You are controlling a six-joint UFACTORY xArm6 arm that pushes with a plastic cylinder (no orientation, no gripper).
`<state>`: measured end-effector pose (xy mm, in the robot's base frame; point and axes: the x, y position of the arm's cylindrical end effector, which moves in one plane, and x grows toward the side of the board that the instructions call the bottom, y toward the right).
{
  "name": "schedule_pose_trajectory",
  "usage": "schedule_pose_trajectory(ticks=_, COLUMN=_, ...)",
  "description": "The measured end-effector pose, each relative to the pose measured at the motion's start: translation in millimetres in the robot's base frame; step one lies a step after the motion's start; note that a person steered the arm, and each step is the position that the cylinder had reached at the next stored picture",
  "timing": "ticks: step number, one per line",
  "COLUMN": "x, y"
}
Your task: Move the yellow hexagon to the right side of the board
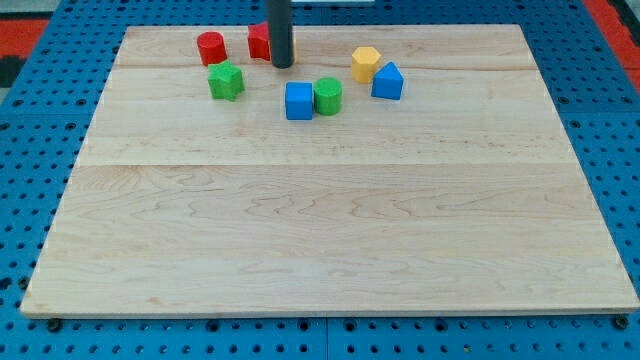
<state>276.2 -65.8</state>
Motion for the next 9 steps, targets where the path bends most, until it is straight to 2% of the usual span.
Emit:
schedule_pose_trajectory(ticks=1, x=12, y=-5)
schedule_pose_trajectory(ticks=3, x=-8, y=-78)
schedule_pose_trajectory(ticks=5, x=18, y=-40)
schedule_pose_trajectory(ticks=6, x=-6, y=-69)
schedule_pose_trajectory(ticks=7, x=-9, y=-86)
schedule_pose_trajectory(ticks=8, x=23, y=-74)
schedule_pose_trajectory(ticks=9, x=28, y=-56)
